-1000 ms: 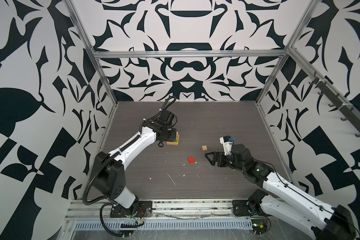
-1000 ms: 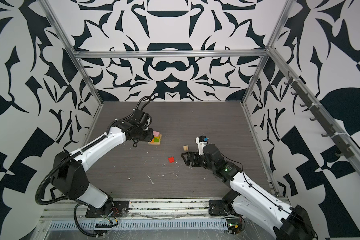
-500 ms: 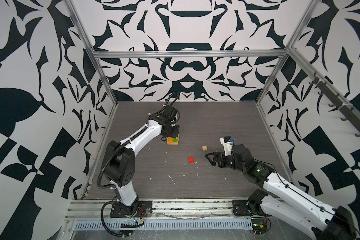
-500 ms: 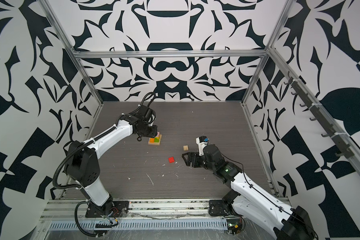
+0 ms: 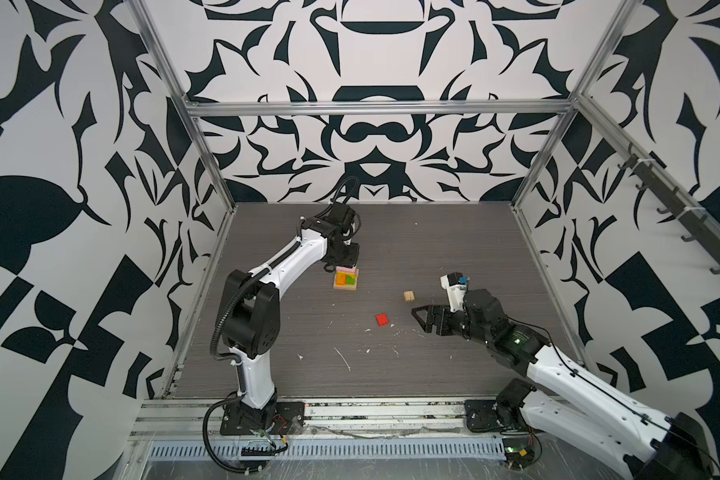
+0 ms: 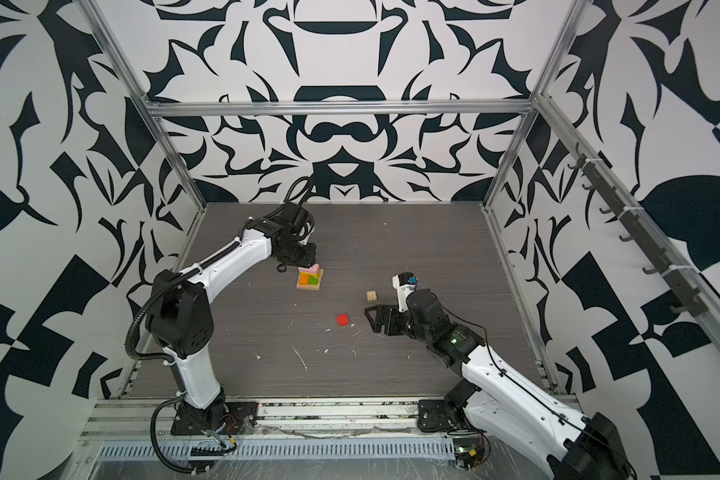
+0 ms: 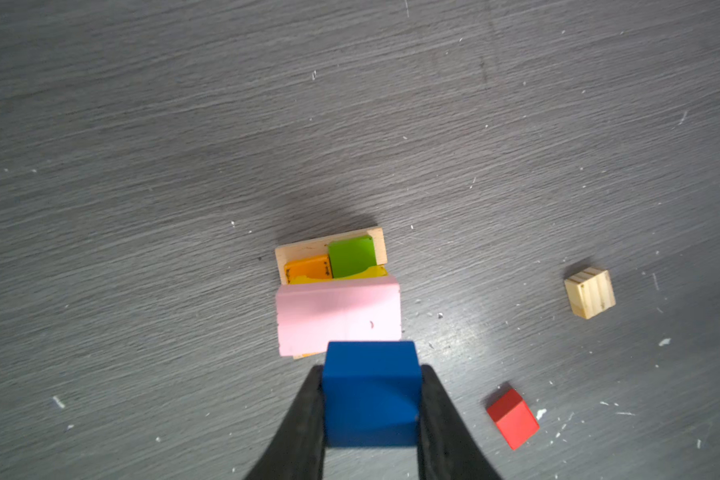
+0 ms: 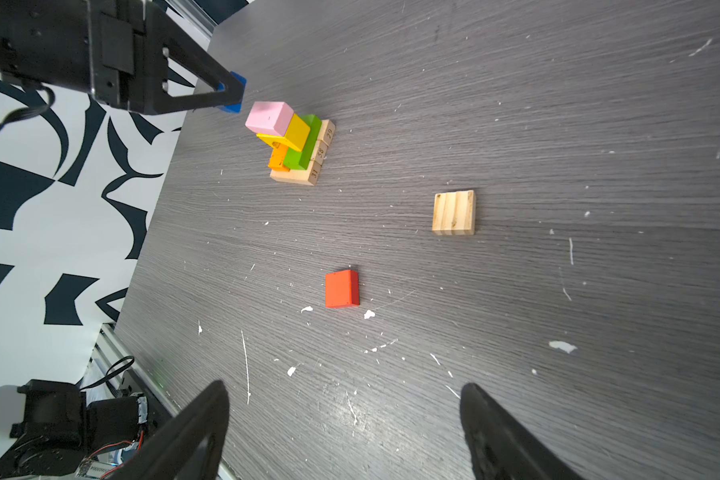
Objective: Build the wood block tower
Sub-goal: 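Lift the blue cube and carry it over the stack with the left gripper, then lower the blue cube onto the pink block and open the left gripper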
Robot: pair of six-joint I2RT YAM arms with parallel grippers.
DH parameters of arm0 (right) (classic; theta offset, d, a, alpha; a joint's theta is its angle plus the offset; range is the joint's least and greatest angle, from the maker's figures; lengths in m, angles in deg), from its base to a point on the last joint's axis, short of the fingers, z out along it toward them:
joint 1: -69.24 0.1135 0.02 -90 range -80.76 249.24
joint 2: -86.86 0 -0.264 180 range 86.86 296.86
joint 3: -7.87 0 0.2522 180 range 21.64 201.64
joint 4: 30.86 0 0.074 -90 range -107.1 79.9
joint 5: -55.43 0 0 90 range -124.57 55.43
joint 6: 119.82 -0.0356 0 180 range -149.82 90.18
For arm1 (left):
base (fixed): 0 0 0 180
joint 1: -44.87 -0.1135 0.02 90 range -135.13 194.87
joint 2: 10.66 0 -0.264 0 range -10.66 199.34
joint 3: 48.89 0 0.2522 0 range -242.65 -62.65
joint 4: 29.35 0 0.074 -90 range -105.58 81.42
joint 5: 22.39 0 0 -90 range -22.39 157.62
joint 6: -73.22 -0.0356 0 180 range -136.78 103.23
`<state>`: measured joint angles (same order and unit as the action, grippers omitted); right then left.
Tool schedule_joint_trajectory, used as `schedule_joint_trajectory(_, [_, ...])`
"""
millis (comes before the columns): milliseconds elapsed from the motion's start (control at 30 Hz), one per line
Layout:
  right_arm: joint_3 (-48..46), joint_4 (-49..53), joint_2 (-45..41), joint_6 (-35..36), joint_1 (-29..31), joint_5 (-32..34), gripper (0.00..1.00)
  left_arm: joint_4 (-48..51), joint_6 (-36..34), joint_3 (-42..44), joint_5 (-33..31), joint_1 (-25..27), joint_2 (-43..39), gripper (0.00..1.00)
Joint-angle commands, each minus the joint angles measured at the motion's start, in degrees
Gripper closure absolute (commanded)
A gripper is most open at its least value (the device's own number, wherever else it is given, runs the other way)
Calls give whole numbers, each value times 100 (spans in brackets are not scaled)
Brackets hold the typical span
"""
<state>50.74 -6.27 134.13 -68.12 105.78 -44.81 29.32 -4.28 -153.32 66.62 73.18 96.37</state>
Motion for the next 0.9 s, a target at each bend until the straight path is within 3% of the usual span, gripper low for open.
schedule_joint_trajectory(0, [212,-29,-60,148,33,55,9,365,-140,-161,73,-71,123,72])
schedule_joint_trajectory(867, [286,77,-68,194,29,90,9,411,-375,-420,22,-140,543,72])
